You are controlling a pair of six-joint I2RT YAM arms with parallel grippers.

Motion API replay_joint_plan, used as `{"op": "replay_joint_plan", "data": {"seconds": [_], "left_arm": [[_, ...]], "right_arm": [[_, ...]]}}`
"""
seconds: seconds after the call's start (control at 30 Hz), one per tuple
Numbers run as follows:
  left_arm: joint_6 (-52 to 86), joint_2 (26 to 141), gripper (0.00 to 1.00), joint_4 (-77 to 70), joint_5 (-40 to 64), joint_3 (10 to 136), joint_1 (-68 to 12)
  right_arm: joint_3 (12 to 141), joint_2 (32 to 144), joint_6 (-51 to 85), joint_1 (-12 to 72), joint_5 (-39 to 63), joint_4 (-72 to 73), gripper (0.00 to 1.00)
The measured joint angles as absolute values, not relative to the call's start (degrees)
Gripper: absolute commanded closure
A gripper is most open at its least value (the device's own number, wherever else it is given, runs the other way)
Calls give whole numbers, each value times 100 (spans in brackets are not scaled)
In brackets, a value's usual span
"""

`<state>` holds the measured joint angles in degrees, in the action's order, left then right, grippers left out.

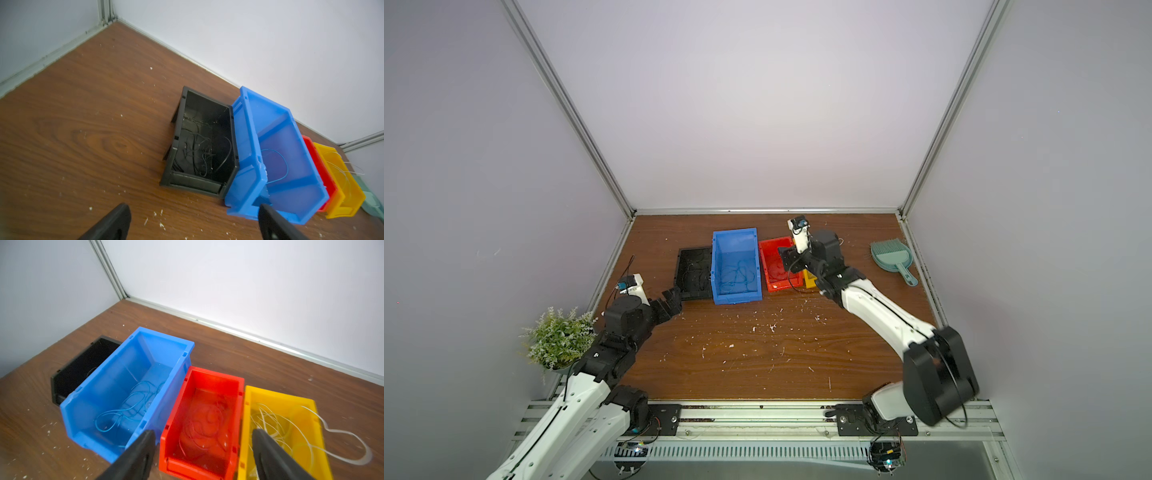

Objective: Untangle and sort cables by color
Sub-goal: Place the cable in the bin, then reset both arms

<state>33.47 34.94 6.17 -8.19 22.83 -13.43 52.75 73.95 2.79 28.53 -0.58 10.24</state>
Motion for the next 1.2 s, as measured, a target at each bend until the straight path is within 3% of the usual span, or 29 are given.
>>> {"op": "replay_joint_plan", "data": {"seconds": [0.27, 0.43, 0.6, 0.87, 1.2], "left_arm": [[1249, 2823, 0, -2351, -937, 217, -1354], [388, 3531, 0, -3404, -998, 19, -1356], [-23, 4480, 0, -4818, -1194, 19, -1350], [-25, 6652, 1, -7028, -784, 16, -812], [-78, 8012, 0, -8272, -458, 58, -318]], "right_arm": [[1957, 4016, -143, 2838, -1601, 2132, 1], [397, 3601, -255, 2532, -2550, 2692, 1], [36, 4591, -349, 1855, -2711, 3896, 1], [43, 6711, -517, 819, -1850, 6307, 1], [646, 8503, -368, 484, -851, 7561, 1]]}}
